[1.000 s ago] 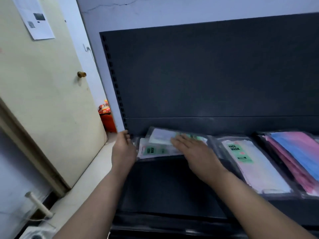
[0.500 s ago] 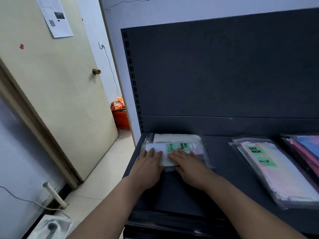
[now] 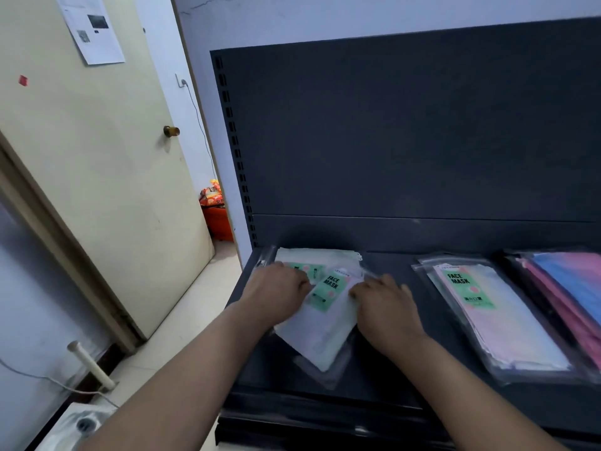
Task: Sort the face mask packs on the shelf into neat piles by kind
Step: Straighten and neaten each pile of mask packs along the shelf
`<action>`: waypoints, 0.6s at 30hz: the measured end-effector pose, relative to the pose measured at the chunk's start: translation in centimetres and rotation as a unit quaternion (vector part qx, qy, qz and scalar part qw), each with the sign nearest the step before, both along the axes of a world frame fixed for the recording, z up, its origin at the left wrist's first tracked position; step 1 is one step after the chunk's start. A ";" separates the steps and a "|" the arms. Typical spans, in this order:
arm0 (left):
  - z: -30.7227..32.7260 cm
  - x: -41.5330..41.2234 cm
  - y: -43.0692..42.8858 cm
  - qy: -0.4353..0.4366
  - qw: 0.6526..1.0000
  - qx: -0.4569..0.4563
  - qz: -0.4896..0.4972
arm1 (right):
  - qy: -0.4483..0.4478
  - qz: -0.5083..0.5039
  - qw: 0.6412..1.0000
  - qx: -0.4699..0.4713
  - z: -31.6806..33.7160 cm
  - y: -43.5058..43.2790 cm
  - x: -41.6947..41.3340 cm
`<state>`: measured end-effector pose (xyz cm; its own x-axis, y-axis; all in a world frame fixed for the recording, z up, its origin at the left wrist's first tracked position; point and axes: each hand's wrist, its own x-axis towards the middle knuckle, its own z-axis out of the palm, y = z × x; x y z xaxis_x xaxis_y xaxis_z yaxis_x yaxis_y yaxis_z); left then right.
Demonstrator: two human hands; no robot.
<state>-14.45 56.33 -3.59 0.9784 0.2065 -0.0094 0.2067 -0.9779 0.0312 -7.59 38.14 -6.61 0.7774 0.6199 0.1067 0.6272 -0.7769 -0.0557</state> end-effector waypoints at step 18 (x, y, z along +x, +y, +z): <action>-2.6 0.2 -2.1 -0.112 0.991 -0.068 -0.014 | 0.172 -0.050 0.980 0.082 0.6 -0.9 -2.7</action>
